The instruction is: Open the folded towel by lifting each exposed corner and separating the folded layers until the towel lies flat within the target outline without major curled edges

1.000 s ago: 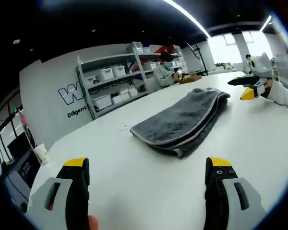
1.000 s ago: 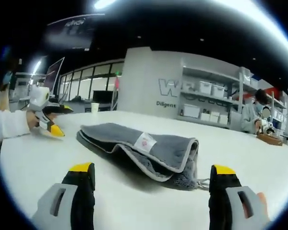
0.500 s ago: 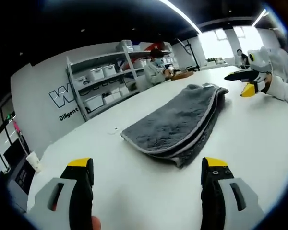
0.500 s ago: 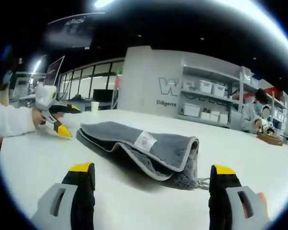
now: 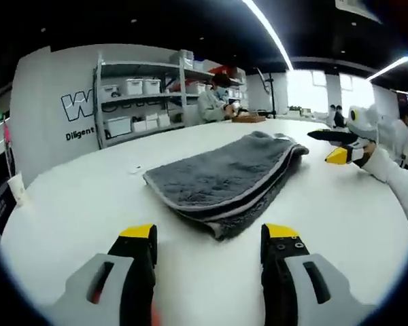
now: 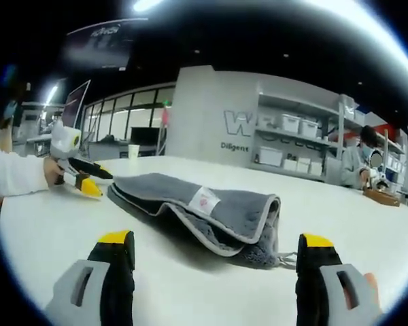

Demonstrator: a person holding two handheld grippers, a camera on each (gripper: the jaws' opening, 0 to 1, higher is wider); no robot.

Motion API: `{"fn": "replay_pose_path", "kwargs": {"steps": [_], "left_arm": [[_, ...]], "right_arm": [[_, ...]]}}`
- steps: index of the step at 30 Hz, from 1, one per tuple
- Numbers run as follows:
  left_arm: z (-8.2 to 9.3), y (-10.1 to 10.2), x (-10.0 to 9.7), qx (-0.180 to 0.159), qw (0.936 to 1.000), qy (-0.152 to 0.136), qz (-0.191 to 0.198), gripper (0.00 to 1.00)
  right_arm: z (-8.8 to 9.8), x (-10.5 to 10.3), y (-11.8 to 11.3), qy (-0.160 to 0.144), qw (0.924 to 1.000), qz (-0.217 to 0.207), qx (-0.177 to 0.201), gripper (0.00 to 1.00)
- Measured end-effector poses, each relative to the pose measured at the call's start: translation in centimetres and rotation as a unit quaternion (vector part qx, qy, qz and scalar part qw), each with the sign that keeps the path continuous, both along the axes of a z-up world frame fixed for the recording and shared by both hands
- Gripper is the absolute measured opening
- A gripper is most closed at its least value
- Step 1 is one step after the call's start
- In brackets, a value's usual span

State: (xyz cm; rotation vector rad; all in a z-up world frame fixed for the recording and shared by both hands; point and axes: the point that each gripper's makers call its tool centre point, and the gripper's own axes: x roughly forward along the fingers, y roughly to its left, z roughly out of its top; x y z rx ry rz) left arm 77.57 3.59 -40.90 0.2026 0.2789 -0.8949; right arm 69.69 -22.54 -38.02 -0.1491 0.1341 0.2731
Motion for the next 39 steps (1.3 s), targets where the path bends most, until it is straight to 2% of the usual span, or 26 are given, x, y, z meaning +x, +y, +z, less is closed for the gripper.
{"fn": "replay_pose_path", "kwargs": {"steps": [5, 6, 10, 14, 19, 23, 29, 39], "left_arm": [[0.0, -0.5, -0.2, -0.016, 0.9997, 0.016, -0.004, 0.41], [-0.4, -0.6, -0.1, -0.007, 0.9997, 0.023, -0.002, 0.37], [-1.0, -0.9, -0.2, 0.013, 0.9997, 0.021, -0.004, 0.29], [-0.9, -1.3, -0.5, 0.008, 0.9996, 0.024, -0.010, 0.23], [-0.9, -1.5, -0.7, 0.017, 0.9996, 0.020, -0.015, 0.15], [-0.7, -1.4, -1.0, 0.016, 0.9995, 0.023, -0.016, 0.05], [-0.7, -2.1, -2.3, 0.023, 0.9989, 0.027, -0.031, 0.03], [-0.5, -4.9, -6.3, 0.045, 0.9957, 0.011, -0.080, 0.03]], "right_arm": [[-0.1, 0.0, 0.0, 0.002, 1.0000, 0.000, -0.001, 0.99], [-0.1, 0.0, 0.0, 0.003, 1.0000, 0.000, 0.000, 0.99], [-0.2, 0.0, 0.1, 0.004, 1.0000, 0.002, 0.001, 0.99], [-0.1, 0.0, 0.1, 0.003, 1.0000, 0.003, 0.000, 0.99], [-0.1, 0.0, 0.1, 0.002, 1.0000, 0.002, 0.001, 0.99], [0.0, 0.0, 0.2, 0.001, 1.0000, 0.004, 0.003, 0.99], [0.1, 0.0, 0.3, -0.001, 1.0000, 0.006, 0.003, 0.99], [0.3, -0.2, -0.2, -0.004, 0.9999, -0.004, 0.012, 0.99]]}}
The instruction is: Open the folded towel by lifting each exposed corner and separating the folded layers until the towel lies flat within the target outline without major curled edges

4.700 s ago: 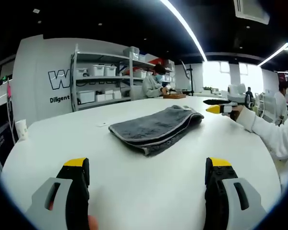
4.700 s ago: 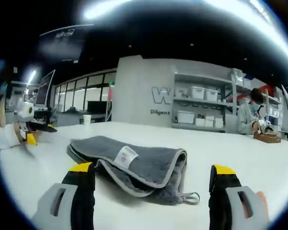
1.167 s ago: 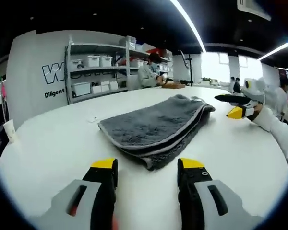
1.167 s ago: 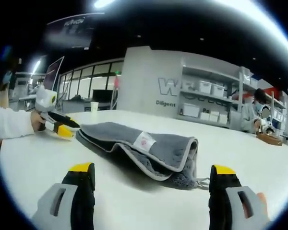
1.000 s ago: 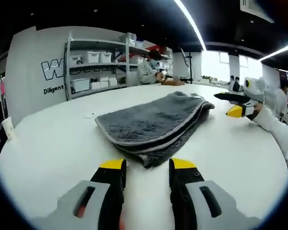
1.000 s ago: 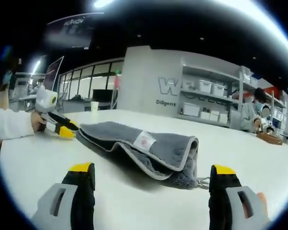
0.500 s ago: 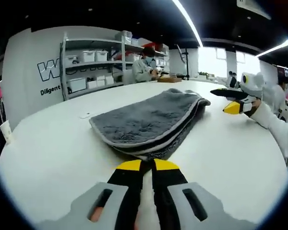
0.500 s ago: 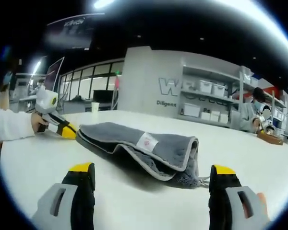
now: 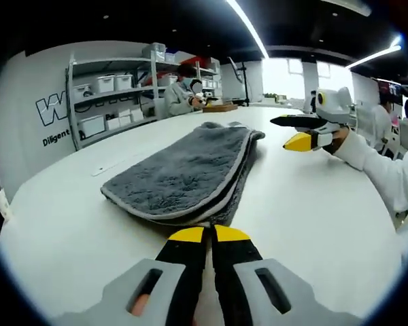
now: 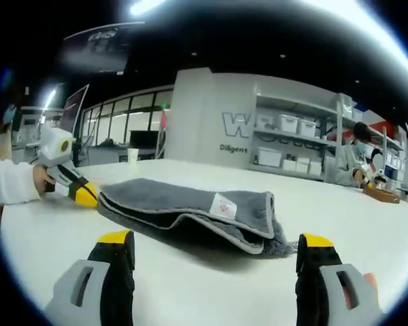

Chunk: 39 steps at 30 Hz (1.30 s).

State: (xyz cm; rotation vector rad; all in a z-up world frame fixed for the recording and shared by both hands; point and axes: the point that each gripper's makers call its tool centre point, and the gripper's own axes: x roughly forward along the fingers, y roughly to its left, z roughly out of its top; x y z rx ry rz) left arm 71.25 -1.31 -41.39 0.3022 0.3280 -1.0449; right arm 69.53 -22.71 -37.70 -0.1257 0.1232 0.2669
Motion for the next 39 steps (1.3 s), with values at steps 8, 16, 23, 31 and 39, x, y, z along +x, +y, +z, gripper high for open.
{"fn": "replay_pose_path", "kwargs": {"steps": [8, 16, 23, 31, 39], "left_arm": [[-0.1, -2.4, -2.1, 0.004, 0.9999, 0.005, -0.015, 0.03], [-0.1, -5.6, -4.1, 0.016, 0.9993, 0.006, -0.034, 0.02], [0.0, -9.1, -5.6, 0.015, 0.9988, -0.001, -0.045, 0.03], [0.1, -13.6, -7.0, 0.016, 0.9985, -0.004, -0.052, 0.03], [0.6, -17.0, -7.5, -0.007, 0.9990, 0.002, -0.045, 0.02]], "right_arm": [[0.0, -0.2, -0.2, 0.001, 1.0000, -0.003, 0.008, 0.99], [0.3, -0.3, -1.3, -0.003, 0.9993, -0.020, 0.031, 0.98], [0.8, -0.3, -1.9, -0.012, 0.9987, -0.031, 0.039, 0.98], [1.5, -0.4, -2.9, -0.025, 0.9965, -0.046, 0.065, 0.98], [1.5, -0.3, -3.5, -0.024, 0.9951, -0.057, 0.078, 0.98]]}}
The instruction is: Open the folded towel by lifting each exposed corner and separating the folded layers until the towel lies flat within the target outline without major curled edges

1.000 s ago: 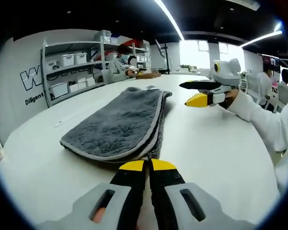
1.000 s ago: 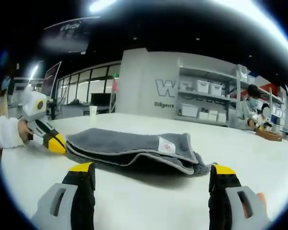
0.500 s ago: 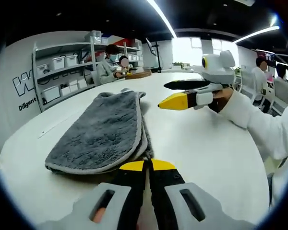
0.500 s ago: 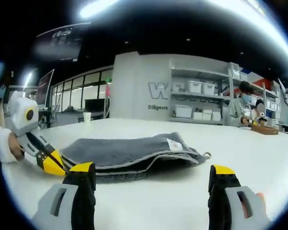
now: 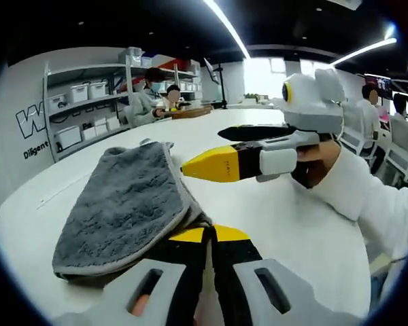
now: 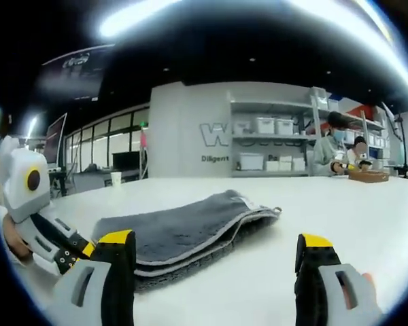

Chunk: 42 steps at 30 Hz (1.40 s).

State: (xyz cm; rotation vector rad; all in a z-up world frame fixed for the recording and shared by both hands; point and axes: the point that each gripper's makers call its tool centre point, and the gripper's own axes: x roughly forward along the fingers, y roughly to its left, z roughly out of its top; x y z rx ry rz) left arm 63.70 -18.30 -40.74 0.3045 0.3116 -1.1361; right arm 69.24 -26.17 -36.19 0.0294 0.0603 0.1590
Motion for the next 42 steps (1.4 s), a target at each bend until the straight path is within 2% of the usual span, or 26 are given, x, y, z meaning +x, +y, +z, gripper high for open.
{"fn": "replay_pose_path", "kwargs": {"steps": [5, 14, 18, 23, 29, 33, 36, 39, 40, 42], "left_arm": [[-0.2, -1.0, -0.2, -0.001, 1.0000, 0.001, -0.007, 0.02], [0.0, -0.2, -0.5, -0.012, 0.9998, 0.007, -0.014, 0.04], [0.4, 0.8, -0.4, -0.020, 0.9997, 0.005, -0.016, 0.13], [0.4, 2.3, -0.7, -0.030, 0.9992, 0.018, -0.018, 0.22], [0.5, 5.5, -0.8, -0.043, 0.9987, 0.021, -0.017, 0.26], [1.2, 7.9, -0.4, -0.056, 0.9982, 0.015, -0.012, 0.30], [1.8, 10.7, 1.3, -0.061, 0.9981, -0.001, 0.011, 0.34], [2.0, 13.2, 3.4, -0.070, 0.9971, 0.000, 0.030, 0.37], [2.1, 14.4, 4.3, -0.083, 0.9954, 0.009, 0.048, 0.41], [2.3, 16.3, 5.8, -0.093, 0.9931, 0.006, 0.071, 0.47]], "right_arm": [[0.0, 0.0, -0.2, 0.001, 1.0000, -0.005, 0.007, 0.97], [0.1, 0.0, -0.4, -0.001, 0.9999, -0.011, 0.012, 0.97], [0.0, 0.0, -0.7, 0.000, 0.9997, -0.015, 0.019, 0.97], [-0.1, 0.0, -0.9, 0.003, 0.9995, -0.019, 0.025, 0.97], [-0.3, 0.1, -1.1, 0.007, 0.9994, -0.024, 0.022, 0.97], [-0.5, 0.1, -1.2, 0.010, 0.9994, -0.026, 0.018, 0.98], [-0.6, 0.2, -1.4, 0.012, 0.9994, -0.028, 0.015, 0.98], [-0.8, 0.2, -1.4, 0.015, 0.9994, -0.029, 0.012, 0.98], [-0.8, 0.2, -1.4, 0.016, 0.9994, -0.030, 0.011, 0.98], [-0.9, 0.2, -1.4, 0.016, 0.9994, -0.031, 0.009, 0.98]]}}
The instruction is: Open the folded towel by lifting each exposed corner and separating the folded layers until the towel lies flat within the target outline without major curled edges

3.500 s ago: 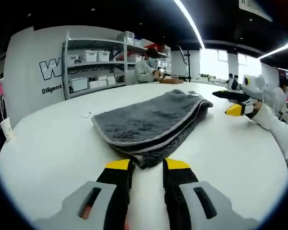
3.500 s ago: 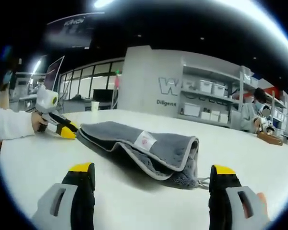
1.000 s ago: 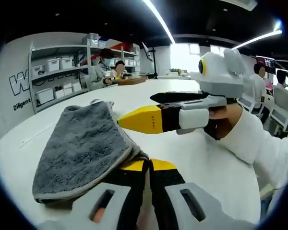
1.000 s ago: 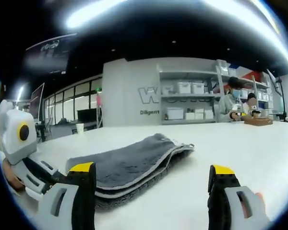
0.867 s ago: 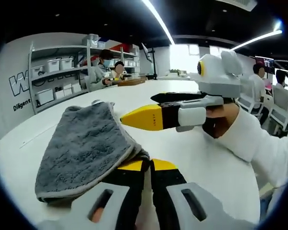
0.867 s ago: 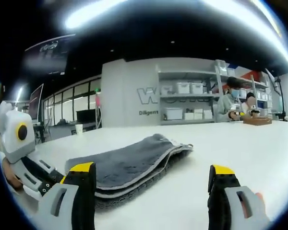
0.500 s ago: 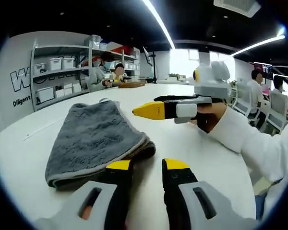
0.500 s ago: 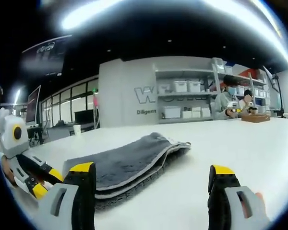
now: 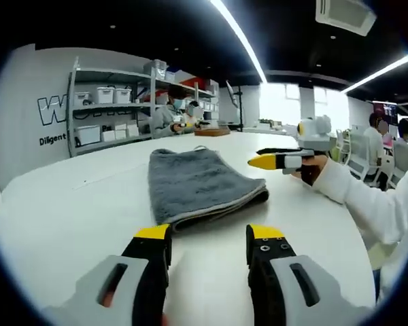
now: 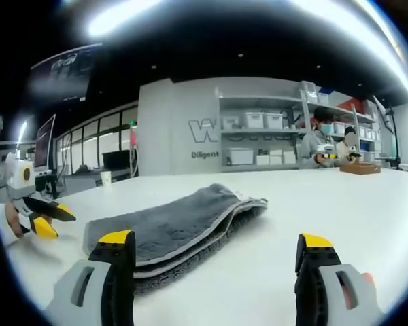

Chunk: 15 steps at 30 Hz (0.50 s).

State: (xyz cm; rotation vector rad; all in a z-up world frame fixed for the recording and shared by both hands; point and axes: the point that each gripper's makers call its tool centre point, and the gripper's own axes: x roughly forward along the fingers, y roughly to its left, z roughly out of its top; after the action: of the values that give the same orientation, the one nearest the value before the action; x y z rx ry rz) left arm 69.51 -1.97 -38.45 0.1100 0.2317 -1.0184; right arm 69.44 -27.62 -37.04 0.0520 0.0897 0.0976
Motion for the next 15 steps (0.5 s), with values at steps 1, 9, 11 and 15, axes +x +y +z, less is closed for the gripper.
{"fn": "replay_pose_path", "kwargs": {"steps": [1, 9, 11, 15], "left_arm": [[0.0, 0.6, 0.4, 0.001, 1.0000, -0.002, 0.007, 0.50], [1.0, 6.4, 3.9, -0.005, 0.9973, -0.030, 0.067, 0.72], [1.1, 8.0, 4.6, -0.008, 0.9960, -0.035, 0.082, 0.74], [1.2, 10.7, 5.5, -0.035, 0.9929, -0.001, 0.114, 0.81]], "right_arm": [[0.0, 0.0, 0.0, 0.000, 1.0000, 0.000, -0.001, 0.98], [-0.8, 0.2, -0.5, 0.015, 0.9998, -0.008, -0.003, 0.98], [-0.9, 0.2, -0.6, 0.019, 0.9997, -0.010, -0.007, 0.98], [-1.1, 0.1, -0.5, 0.022, 0.9996, -0.011, -0.012, 0.98]]}}
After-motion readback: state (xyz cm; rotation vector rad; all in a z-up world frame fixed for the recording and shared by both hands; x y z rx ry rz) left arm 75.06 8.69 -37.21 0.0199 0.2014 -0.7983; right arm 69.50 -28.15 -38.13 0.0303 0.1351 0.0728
